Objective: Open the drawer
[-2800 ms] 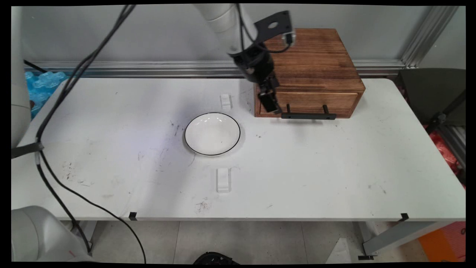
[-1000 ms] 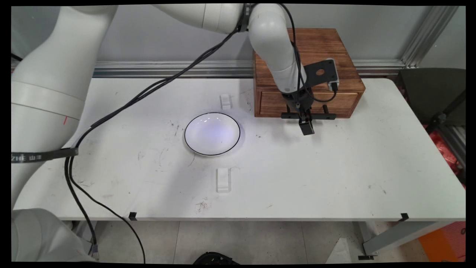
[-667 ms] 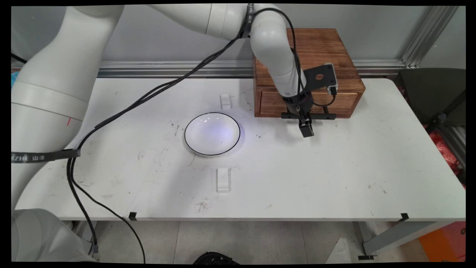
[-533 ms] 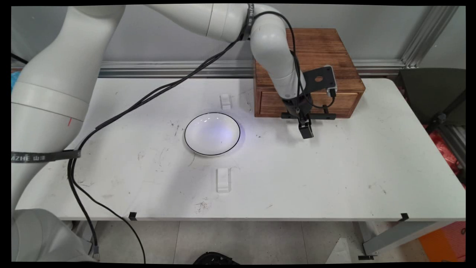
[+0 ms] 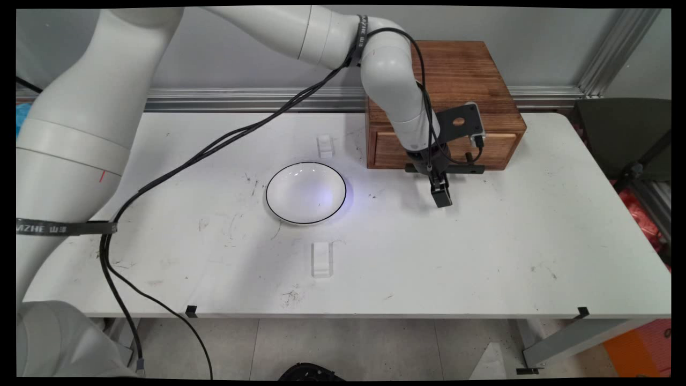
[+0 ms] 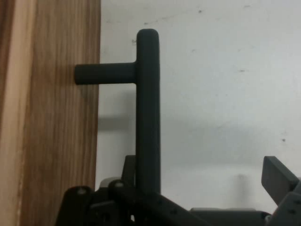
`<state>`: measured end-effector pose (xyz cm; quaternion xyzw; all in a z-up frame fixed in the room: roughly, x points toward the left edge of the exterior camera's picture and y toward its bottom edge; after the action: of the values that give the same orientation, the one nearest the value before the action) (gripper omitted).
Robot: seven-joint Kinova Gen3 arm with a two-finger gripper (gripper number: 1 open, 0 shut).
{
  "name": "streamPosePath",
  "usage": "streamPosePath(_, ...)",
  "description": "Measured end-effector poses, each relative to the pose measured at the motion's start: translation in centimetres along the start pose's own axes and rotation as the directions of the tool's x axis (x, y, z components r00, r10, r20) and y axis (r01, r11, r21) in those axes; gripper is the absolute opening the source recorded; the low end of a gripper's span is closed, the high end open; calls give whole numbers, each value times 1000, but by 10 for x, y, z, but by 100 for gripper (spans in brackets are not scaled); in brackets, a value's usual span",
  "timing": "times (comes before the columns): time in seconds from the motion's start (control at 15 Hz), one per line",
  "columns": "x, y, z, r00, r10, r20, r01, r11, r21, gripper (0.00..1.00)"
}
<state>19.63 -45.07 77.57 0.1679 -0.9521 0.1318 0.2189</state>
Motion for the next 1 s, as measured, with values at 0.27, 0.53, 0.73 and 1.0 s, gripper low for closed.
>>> streamPosePath(0.27, 1, 6, -1, 1000, -6, -6, 6, 1000, -11, 100)
streamPosePath(0.53, 1, 13, -3, 1000, -16, -11, 16, 1000, -19, 100)
streamPosePath(0.73, 3, 18, -7, 1000, -24, -15, 24, 999, -23, 100)
streamPosePath(1.0, 4, 27, -14, 999, -33, -17, 32, 999, -31, 100)
